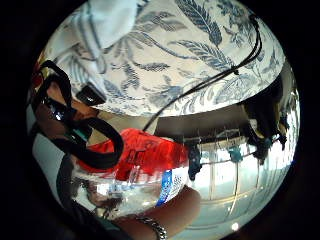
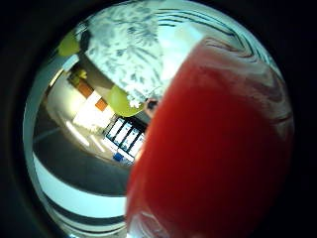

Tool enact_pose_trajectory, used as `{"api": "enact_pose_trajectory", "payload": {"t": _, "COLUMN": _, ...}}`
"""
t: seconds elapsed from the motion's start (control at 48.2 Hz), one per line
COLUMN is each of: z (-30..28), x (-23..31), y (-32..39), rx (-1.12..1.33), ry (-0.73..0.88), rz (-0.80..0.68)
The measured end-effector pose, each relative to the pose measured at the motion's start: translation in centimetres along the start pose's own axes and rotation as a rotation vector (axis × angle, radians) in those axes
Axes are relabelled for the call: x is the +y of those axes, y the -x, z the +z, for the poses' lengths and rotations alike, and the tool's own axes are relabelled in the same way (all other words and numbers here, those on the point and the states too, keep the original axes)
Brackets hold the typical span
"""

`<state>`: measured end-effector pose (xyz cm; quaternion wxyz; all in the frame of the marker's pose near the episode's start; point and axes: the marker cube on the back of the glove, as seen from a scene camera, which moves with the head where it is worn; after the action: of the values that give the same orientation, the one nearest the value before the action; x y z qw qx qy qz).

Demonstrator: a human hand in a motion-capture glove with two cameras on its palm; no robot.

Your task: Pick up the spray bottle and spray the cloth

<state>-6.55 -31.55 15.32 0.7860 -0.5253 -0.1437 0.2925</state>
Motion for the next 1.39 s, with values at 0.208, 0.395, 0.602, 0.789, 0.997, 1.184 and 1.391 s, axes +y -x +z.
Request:
{"api": "enact_pose_trajectory", "payload": {"t": 0.208, "z": 0.5, "x": -3.0, "y": -1.2, "rx": 0.038, "ry": 0.033, "rz": 0.099}}
{"api": "enact_pose_trajectory", "payload": {"t": 0.395, "z": 0.0, "x": -2.6, "y": 0.0, "rx": 0.024, "ry": 0.042, "rz": 0.046}}
{"api": "enact_pose_trajectory", "payload": {"t": 0.602, "z": -3.7, "x": 3.7, "y": 7.9, "rx": -0.044, "ry": -0.172, "rz": -0.335}}
{"api": "enact_pose_trajectory", "payload": {"t": 0.789, "z": -5.3, "x": 7.0, "y": 15.9, "rx": -0.02, "ry": -0.372, "rz": -0.749}}
{"api": "enact_pose_trajectory", "payload": {"t": 0.997, "z": -4.2, "x": 5.5, "y": 22.7, "rx": -0.131, "ry": -0.506, "rz": -1.065}}
{"api": "enact_pose_trajectory", "payload": {"t": 1.184, "z": -1.9, "x": 1.1, "y": 27.5, "rx": -0.28, "ry": -0.589, "rz": -1.252}}
{"api": "enact_pose_trajectory", "payload": {"t": 1.391, "z": -0.4, "x": -4.5, "y": 28.0, "rx": -0.283, "ry": -0.583, "rz": -1.33}}
